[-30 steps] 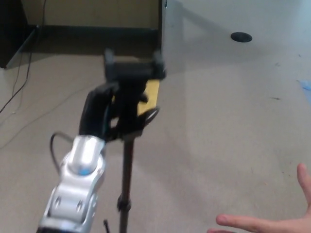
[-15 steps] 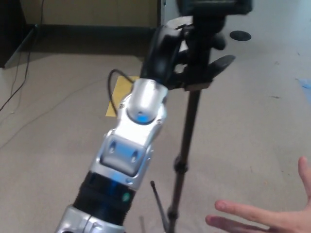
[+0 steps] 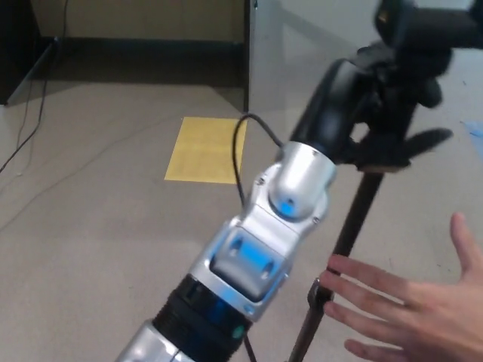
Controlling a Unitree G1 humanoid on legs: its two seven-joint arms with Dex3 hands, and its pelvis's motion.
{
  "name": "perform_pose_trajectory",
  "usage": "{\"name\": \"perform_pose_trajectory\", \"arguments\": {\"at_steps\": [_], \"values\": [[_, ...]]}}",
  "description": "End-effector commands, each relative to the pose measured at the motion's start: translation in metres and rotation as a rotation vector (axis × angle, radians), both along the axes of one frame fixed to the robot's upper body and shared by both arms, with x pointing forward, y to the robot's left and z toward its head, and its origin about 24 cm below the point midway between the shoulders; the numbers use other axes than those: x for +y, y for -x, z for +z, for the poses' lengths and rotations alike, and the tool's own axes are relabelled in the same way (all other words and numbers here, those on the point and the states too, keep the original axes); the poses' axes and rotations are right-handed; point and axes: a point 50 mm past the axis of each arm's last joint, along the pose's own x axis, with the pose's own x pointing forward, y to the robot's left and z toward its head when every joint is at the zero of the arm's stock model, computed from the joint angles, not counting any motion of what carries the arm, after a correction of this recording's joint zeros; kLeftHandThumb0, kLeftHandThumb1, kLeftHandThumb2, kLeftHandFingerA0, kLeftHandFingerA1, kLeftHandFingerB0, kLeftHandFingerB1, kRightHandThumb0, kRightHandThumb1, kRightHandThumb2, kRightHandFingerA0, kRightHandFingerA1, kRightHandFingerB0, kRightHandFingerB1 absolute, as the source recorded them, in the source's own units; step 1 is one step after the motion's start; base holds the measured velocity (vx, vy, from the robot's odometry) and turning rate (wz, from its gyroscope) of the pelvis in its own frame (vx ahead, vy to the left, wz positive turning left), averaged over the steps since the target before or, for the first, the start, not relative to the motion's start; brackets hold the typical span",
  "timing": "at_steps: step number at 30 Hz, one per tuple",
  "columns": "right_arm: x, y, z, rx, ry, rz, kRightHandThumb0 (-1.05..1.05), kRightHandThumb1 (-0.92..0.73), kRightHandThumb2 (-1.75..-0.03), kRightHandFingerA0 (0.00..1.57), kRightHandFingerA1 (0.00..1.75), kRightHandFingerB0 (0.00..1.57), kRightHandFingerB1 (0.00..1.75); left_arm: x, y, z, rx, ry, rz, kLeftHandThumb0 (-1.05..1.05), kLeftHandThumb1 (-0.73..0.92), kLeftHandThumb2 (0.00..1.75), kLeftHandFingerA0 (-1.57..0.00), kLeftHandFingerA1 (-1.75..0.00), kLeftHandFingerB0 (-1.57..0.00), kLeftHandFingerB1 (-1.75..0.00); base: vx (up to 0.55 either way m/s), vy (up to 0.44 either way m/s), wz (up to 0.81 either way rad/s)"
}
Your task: There is a tripod standing in front of the robot and the robot extends its left arm to grab it. It lifts the tripod and passes it to a person.
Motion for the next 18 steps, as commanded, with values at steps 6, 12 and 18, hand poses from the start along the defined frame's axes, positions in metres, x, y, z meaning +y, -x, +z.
{"name": "perform_pose_trajectory", "arguments": {"at_steps": [6, 12, 18], "values": [[-0.001, -0.007, 0.002, 0.001, 0.012, 0.007, -0.66, -0.71, -0.62, 0.49, 0.36, 0.37, 0.33, -0.084, 0.1, 0.026, -0.108, 0.13, -0.338, -0.31, 0.6, 0.56, -0.8, -1.75, -0.61, -1.74, 0.0, 0.0, 0.0], [-0.002, -0.005, 0.003, -0.01, -0.003, 0.022, -0.66, -0.72, -0.62, 0.49, 0.37, 0.26, 0.3, -0.088, 0.118, 0.02, -0.159, 0.173, -0.405, -0.22, 0.61, 0.58, -0.77, -1.75, -0.58, -1.75, 0.0, 0.0, 0.0], [-0.002, -0.006, 0.003, -0.009, -0.033, 0.024, -0.6, -0.71, -0.62, 0.48, 0.38, 0.38, 0.33, -0.085, 0.125, 0.021, -0.137, 0.186, -0.419, -0.23, 0.62, 0.58, -0.79, -1.75, -0.6, -1.75, 0.0, 0.0, 0.0]]}}
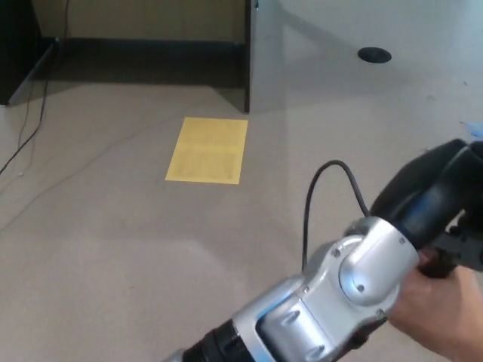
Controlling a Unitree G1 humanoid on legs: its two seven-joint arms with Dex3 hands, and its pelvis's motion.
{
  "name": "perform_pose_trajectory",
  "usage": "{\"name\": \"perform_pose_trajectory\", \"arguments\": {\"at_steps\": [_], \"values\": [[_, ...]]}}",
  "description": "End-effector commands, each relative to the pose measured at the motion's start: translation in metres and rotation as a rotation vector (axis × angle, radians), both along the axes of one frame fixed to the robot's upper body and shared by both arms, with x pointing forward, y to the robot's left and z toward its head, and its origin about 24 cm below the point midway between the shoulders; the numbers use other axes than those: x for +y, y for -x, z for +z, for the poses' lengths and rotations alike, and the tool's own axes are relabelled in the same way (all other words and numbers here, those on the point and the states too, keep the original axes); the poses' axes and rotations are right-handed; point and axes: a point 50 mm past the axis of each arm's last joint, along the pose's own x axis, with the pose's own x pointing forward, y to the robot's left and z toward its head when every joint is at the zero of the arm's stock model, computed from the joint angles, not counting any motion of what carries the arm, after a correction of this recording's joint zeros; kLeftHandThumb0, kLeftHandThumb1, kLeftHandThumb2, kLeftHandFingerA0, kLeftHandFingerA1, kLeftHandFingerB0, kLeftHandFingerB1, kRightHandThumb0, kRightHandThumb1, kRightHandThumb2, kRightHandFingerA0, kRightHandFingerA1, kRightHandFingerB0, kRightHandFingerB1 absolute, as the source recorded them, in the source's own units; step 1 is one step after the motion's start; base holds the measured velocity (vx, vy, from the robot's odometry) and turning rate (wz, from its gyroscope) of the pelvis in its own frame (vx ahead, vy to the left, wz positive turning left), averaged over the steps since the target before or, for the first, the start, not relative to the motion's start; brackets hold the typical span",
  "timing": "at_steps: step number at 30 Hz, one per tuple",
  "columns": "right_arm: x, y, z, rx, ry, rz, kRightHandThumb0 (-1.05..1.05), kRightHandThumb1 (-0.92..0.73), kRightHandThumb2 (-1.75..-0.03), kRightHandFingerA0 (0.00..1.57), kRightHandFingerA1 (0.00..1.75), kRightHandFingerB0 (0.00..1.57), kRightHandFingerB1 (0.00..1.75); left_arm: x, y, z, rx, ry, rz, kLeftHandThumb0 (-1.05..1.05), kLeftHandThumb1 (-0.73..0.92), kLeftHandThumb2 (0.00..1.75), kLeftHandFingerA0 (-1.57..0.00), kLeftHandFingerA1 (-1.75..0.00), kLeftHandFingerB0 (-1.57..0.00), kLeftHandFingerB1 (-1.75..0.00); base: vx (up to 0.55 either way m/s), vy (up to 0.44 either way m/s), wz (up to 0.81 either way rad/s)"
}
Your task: There is a tripod standing in front of the robot and the robot extends its left arm to grab it. It lifts the tripod and passes it to a person.
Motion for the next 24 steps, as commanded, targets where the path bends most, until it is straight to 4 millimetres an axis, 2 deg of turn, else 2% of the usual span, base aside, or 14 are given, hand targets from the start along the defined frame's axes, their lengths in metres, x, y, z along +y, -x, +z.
{"name": "perform_pose_trajectory", "arguments": {"at_steps": [1, 3, 6, 7, 10, 11, 12, 13, 14, 15, 16, 19, 20, 24], "values": [[-0.003, 0.001, 0.001, 0.0, -0.023, 0.019, -0.6, -0.71, -0.62, 0.51, 0.38, 0.43, 0.35, -0.035, 0.065, 0.043, -0.002, 0.304, -0.206, -0.23, 0.61, 0.58, -0.79, -1.75, -0.6, -1.75, 0.0, 0.0, 0.0], [-0.003, 0.0, 0.001, 0.001, -0.017, 0.018, -0.61, -0.71, -0.62, 0.57, 0.42, 0.47, 0.35, -0.034, 0.065, 0.043, -0.003, 0.306, -0.207, -0.23, 0.62, 0.57, -0.79, -1.75, -0.6, -1.75, 0.0, 0.0, 0.0], [-0.003, 0.0, 0.001, 0.0, -0.01, 0.014, -0.6, -0.7, -0.6, 0.57, 0.39, 0.47, 0.35, -0.032, 0.065, 0.042, -0.013, 0.314, -0.207, -0.24, 0.62, 0.57, -0.8, -1.75, -0.6, -1.75, 0.0, 0.0, 0.0], [-0.003, 0.0, 0.0, -0.001, 0.002, 0.011, -0.67, -0.63, -0.68, 0.55, 0.43, 0.44, 0.39, -0.031, 0.065, 0.041, -0.011, 0.315, -0.207, -0.24, 0.63, 0.55, -0.77, -1.75, -0.6, -1.74, 0.0, 0.0, 0.0], [-0.002, -0.001, 0.001, -0.009, -0.008, 0.012, -0.65, -0.65, -0.64, 0.5, 0.4, 0.38, 0.35, -0.029, 0.063, 0.039, -0.014, 0.309, -0.191, -0.23, 0.63, 0.54, -0.78, -1.75, -0.6, -1.75, 0.0, 0.0, 0.0], [-0.001, -0.001, 0.0, -0.009, -0.012, 0.004, -0.68, -0.58, -0.89, 0.44, 0.51, 0.33, 0.46, -0.028, 0.063, 0.038, -0.003, 0.313, -0.192, -0.24, 0.63, 0.53, -0.77, -1.75, -0.59, -1.75, 0.0, 0.0, 0.0], [-0.002, -0.001, 0.0, -0.001, 0.004, 0.002, -0.68, -0.72, -0.62, 0.49, 0.38, 0.32, 0.31, -0.027, 0.062, 0.037, -0.004, 0.317, -0.188, -0.31, 0.57, 0.56, -0.75, -1.68, -0.62, -1.61, 0.0, 0.0, 0.0], [-0.002, -0.001, 0.0, -0.004, 0.007, 0.007, -0.69, -0.72, -0.62, 0.49, 0.38, 0.28, 0.3, -0.026, 0.06, 0.037, 0.003, 0.275, -0.194, -0.49, 0.44, 0.85, -0.72, -1.03, -0.67, -0.91, 0.0, 0.0, 0.0], [-0.002, -0.001, 0.001, -0.012, 0.012, 0.013, -0.68, -0.72, -0.62, 0.5, 0.38, 0.27, 0.3, -0.024, 0.056, 0.038, -0.004, 0.149, -0.209, -0.74, 0.54, 0.58, -0.25, -0.41, -0.26, -0.3, 0.0, 0.0, 0.0], [-0.001, -0.001, 0.0, -0.01, 0.008, 0.009, -0.67, -0.72, -0.62, 0.51, 0.38, 0.34, 0.32, -0.022, 0.052, 0.04, -0.005, 0.032, -0.227, -0.83, 0.45, 0.87, 0.0, 0.0, 0.0, 0.0, 0.0, 0.0, 0.0], [-0.001, -0.002, 0.0, -0.007, 0.005, 0.005, -0.66, -0.72, -0.62, 0.5, 0.37, 0.35, 0.32, -0.02, 0.05, 0.041, -0.003, -0.008, -0.232, -0.95, 0.54, 0.6, 0.0, 0.0, 0.0, 0.0, 0.0, 0.0, 0.0], [-0.001, -0.002, 0.0, -0.002, 0.01, -0.004, -0.65, -0.72, -0.62, 0.49, 0.37, 0.37, 0.33, -0.016, 0.043, 0.04, -0.02, -0.077, -0.235, -1.01, 0.56, 0.6, 0.0, 0.0, 0.0, 0.0, 0.0, 0.0, 0.0], [-0.001, -0.003, 0.0, -0.002, 0.006, -0.008, -0.66, -0.71, -0.62, 0.49, 0.37, 0.37, 0.33, -0.015, 0.04, 0.038, -0.015, -0.094, -0.227, -1.01, 0.51, 0.65, 0.0, 0.0, 0.0, 0.0, 0.0, 0.0, 0.0], [0.001, -0.004, -0.002, 0.006, 0.015, -0.004, -0.66, -0.71, -0.62, 0.48, 0.36, 0.37, 0.33, -0.01, 0.03, 0.035, 0.02, -0.137, -0.211, -0.98, 0.52, 0.63, 0.0, 0.0, 0.0, 0.0, 0.0, 0.0, 0.0]]}}
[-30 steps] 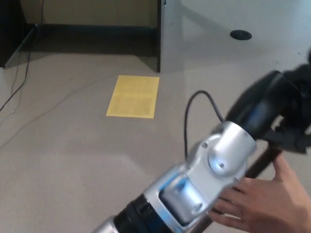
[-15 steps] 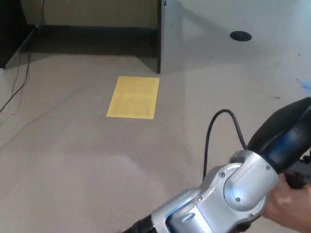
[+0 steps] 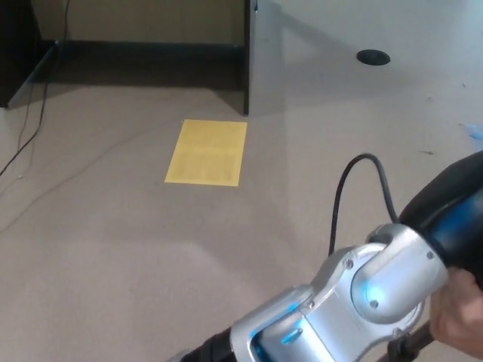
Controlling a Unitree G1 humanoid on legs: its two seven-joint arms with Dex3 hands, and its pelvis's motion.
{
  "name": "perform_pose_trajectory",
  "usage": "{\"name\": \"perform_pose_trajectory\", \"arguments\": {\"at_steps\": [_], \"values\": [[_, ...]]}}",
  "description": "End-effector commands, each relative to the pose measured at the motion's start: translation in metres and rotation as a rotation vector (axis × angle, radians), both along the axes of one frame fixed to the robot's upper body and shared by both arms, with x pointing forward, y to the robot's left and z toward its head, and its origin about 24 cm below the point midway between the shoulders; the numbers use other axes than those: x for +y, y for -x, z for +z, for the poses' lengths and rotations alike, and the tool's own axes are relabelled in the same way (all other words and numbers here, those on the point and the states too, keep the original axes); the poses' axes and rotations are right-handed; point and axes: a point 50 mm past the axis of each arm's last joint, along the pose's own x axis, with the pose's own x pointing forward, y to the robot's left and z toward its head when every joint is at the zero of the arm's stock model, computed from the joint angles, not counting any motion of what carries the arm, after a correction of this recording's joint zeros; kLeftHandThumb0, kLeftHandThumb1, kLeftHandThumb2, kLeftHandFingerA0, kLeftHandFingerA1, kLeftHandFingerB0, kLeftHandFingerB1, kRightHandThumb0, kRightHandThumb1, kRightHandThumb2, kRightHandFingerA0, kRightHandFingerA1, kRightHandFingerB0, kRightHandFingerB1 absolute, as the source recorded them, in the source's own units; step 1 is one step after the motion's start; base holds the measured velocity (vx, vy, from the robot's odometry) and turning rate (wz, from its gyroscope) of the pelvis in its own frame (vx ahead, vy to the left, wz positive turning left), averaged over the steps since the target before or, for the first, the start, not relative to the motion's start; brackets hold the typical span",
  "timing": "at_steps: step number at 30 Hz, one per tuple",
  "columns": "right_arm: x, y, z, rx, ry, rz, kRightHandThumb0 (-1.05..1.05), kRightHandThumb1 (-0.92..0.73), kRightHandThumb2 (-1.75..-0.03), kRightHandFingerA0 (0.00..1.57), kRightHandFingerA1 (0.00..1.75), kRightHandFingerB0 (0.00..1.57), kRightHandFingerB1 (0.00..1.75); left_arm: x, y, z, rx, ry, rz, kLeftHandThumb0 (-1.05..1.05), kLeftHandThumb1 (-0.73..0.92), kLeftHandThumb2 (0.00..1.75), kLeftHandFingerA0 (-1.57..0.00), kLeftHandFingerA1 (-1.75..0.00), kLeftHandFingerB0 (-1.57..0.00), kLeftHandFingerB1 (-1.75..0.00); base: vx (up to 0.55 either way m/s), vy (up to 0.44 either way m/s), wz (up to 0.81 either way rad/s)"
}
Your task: There is a tripod standing in front of the robot and the robot extends its left arm to grab it. It lifts the tripod and passes it to a person.
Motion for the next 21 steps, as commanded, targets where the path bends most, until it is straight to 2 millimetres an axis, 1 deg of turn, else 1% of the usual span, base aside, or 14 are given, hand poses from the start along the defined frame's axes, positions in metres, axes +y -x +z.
{"name": "perform_pose_trajectory", "arguments": {"at_steps": [1, 2, 5, 6, 8, 9, 10, 11, 15, 16, 17, 18, 19, 21], "values": [[0.0, 0.002, -0.002, 0.015, 0.007, -0.018, -0.64, -0.71, -0.62, 0.5, 0.36, 0.37, 0.33, -0.004, -0.002, 0.005, 0.046, -0.127, -0.046, -0.98, 0.56, 0.61, 0.0, 0.0, 0.0, 0.0, 0.0, 0.0, 0.0], [0.0, 0.002, -0.002, 0.019, -0.003, -0.023, -0.63, -0.7, -0.62, 0.49, 0.36, 0.37, 0.33, -0.001, -0.006, 0.003, 0.047, -0.136, -0.031, -1.01, 0.55, 0.63, 0.0, 0.0, 0.0, 0.0, 0.0, 0.0, 0.0], [-0.001, 0.002, -0.002, 0.023, -0.023, -0.029, -0.61, -0.7, -0.62, 0.48, 0.36, 0.37, 0.33, 0.009, -0.013, 0.003, 0.068, -0.158, -0.005, -1.02, 0.55, 0.64, 0.0, 0.0, 0.0, 0.0, 0.0, 0.0, 0.0], [-0.001, 0.002, -0.002, 0.022, -0.015, -0.027, -0.62, -0.71, -0.62, 0.49, 0.36, 0.38, 0.33, 0.014, -0.017, 0.003, 0.073, -0.158, 0.008, -1.0, 0.56, 0.62, 0.0, 0.0, 0.0, 0.0, 0.0, 0.0, 0.0], [-0.001, 0.002, -0.002, 0.022, -0.006, -0.025, -0.62, -0.71, -0.61, 0.49, 0.37, 0.37, 0.33, 0.019, -0.02, 0.004, 0.069, -0.16, 0.024, -1.0, 0.56, 0.63, 0.0, 0.0, 0.0, 0.0, 0.0, 0.0, 0.0], [-0.001, 0.001, -0.002, 0.018, 0.015, -0.015, -0.63, -0.72, -0.62, 0.49, 0.37, 0.37, 0.33, 0.024, -0.025, 0.004, 0.065, -0.15, 0.038, -0.98, 0.56, 0.62, 0.0, 0.0, 0.0, 0.0, 0.0, 0.0, 0.0], [-0.001, 0.0, -0.002, 0.018, 0.017, -0.014, -0.63, -0.72, -0.62, 0.49, 0.37, 0.37, 0.33, 0.025, -0.026, 0.004, 0.065, -0.15, 0.039, -0.98, 0.56, 0.62, 0.0, 0.0, 0.0, 0.0, 0.0, 0.0, 0.0], [-0.001, 0.0, -0.002, 0.021, 0.037, -0.009, -0.63, -0.72, -0.62, 0.49, 0.36, 0.37, 0.33, 0.037, -0.036, 0.004, 0.069, -0.154, 0.069, -0.97, 0.56, 0.6, 0.0, 0.0, 0.0, 0.0, 0.0, 0.0, 0.0], [-0.001, 0.003, -0.002, 0.02, 0.025, -0.011, -0.62, -0.71, -0.62, 0.48, 0.36, 0.36, 0.33, 0.06, -0.047, 0.005, 0.107, -0.16, 0.095, -0.92, 0.56, 0.59, 0.0, 0.0, 0.0, 0.0, 0.0, 0.0, 0.0], [-0.001, 0.003, -0.003, 0.024, 0.021, -0.015, -0.63, -0.68, -0.62, 0.48, 0.37, 0.36, 0.33, 0.071, -0.051, 0.005, 0.125, -0.168, 0.113, -0.92, 0.55, 0.59, 0.0, 0.0, 0.0, 0.0, 0.0, 0.0, 0.0], [0.0, 0.003, -0.003, 0.025, 0.013, -0.017, -0.61, -0.71, -0.62, 0.47, 0.36, 0.36, 0.33, 0.081, -0.053, 0.007, 0.109, -0.181, 0.144, -0.94, 0.56, 0.59, 0.0, 0.0, 0.0, 0.0, 0.0, 0.0, 0.0], [0.0, 0.003, -0.003, 0.026, 0.011, -0.016, -0.61, -0.71, -0.62, 0.47, 0.36, 0.35, 0.33, 0.09, -0.056, 0.007, 0.121, -0.167, 0.15, -0.85, 0.53, 0.57, 0.0, 0.0, 0.0, 0.0, 0.0, 0.0, 0.0], [0.0, 0.003, -0.003, 0.028, 0.01, -0.014, -0.61, -0.71, -0.62, 0.47, 0.36, 0.35, 0.33, 0.103, -0.059, 0.006, 0.139, -0.144, 0.155, -0.85, 0.53, 0.57, 0.0, 0.0, 0.0, 0.0, 0.0, 0.0, 0.0], [0.0, 0.005, -0.003, 0.024, 0.007, -0.019, -0.62, -0.71, -0.61, 0.49, 0.37, 0.37, 0.33, 0.118, -0.062, 0.005, 0.158, -0.112, 0.176, -0.88, 0.49, 0.57, 0.0, 0.0, 0.0, 0.0, 0.0, 0.0, 0.0]]}}
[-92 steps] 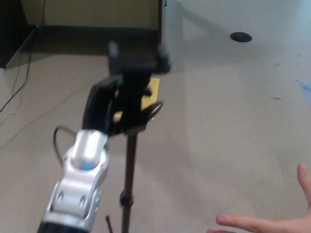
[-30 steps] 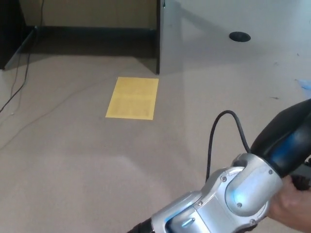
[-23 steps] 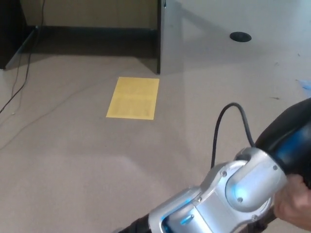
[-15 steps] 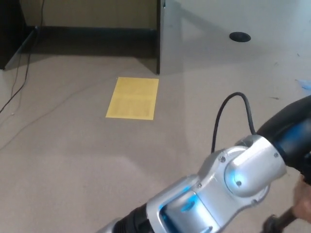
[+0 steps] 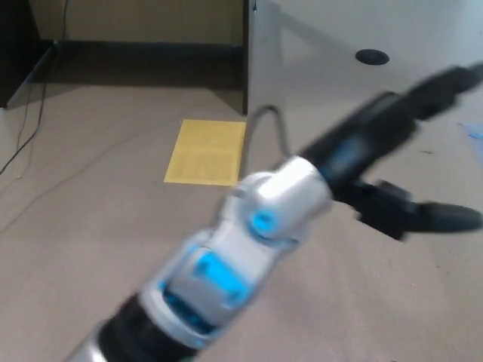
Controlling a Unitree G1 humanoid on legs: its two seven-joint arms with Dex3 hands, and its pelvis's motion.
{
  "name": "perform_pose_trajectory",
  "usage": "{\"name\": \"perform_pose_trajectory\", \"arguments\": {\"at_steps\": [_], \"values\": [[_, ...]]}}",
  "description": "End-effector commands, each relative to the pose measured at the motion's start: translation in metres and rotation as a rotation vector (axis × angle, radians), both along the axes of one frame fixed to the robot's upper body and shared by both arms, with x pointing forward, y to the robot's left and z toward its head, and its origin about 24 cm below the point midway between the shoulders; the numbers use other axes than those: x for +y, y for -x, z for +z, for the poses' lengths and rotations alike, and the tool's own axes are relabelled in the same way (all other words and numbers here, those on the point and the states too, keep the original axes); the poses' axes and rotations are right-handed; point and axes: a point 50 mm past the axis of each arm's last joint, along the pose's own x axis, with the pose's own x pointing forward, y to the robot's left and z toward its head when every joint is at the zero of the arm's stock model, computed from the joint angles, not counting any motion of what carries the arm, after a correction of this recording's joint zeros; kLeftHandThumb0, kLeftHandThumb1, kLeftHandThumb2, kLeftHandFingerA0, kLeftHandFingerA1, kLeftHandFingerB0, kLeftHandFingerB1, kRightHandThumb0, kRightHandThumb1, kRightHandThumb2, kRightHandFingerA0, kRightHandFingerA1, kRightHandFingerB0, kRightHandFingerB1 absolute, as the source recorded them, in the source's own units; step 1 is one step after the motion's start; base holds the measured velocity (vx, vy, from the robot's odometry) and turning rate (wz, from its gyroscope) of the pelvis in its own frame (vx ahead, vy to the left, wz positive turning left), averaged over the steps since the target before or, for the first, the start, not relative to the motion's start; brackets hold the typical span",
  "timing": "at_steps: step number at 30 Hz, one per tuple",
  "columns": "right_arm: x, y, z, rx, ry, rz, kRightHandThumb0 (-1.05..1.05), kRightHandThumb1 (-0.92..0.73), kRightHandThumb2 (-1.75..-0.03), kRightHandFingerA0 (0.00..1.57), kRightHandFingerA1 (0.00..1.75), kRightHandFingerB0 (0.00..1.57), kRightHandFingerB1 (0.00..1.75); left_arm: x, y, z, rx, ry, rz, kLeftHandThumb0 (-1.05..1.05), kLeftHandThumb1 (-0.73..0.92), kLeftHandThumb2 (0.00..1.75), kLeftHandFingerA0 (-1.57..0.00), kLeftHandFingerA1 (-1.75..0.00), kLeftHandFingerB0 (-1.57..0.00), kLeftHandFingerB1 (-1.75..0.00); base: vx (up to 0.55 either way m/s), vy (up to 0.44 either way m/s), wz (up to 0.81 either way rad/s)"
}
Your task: There is a tripod standing in front of the robot and the robot extends its left arm to grab it. It lifts the tripod and passes it to a person.
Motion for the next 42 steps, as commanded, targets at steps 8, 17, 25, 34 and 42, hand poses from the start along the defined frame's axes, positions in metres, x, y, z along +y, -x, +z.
{"name": "perform_pose_trajectory", "arguments": {"at_steps": [8, 17, 25, 34, 42], "values": [[-0.006, 0.006, -0.001, 0.01, 0.031, -0.018, -0.63, -0.71, -0.62, 0.51, 0.37, 0.38, 0.33, 0.12, -0.001, -0.023, 0.09, 0.128, 0.151, -0.68, 0.41, 0.77, 0.0, 0.0, 0.0, -0.03, 0.0, 0.0, 0.0], [-0.004, 0.011, -0.004, 0.013, 0.015, -0.032, -0.65, -0.71, -0.62, 0.51, 0.37, 0.37, 0.33, 0.223, 0.033, -0.089, 0.163, 0.218, 0.384, -0.55, 0.34, 0.77, -0.02, -0.36, -0.01, -0.24, 0.0, 0.0, 0.0], [-0.004, 0.015, -0.005, -0.001, 0.01, -0.055, -0.66, -0.71, -0.62, 0.5, 0.36, 0.37, 0.33, 0.292, 0.071, -0.178, 0.42, 0.267, 0.633, -0.53, 0.34, 0.77, -0.03, -0.41, -0.03, -0.32, 0.0, 0.0, 0.0], [-0.006, 0.023, -0.008, 0.011, 0.006, -0.087, -0.68, -0.58, -0.95, 0.38, 0.52, 0.2, 0.42, 0.333, 0.116, -0.259, 0.69, 0.163, 0.87, -0.51, 0.31, 0.78, 0.0, -0.38, -0.05, -0.34, 0.0, 0.0, 0.0], [-0.007, 0.03, -0.008, -0.01, 0.009, -0.11, -0.71, -0.76, -0.63, 0.36, 0.33, 0.29, 0.31, 0.345, 0.155, -0.29, 0.819, 0.105, 0.953, -0.55, 0.34, 0.79, -0.02, -0.38, 0.0, -0.31, 0.0, 0.0, 0.0]]}}
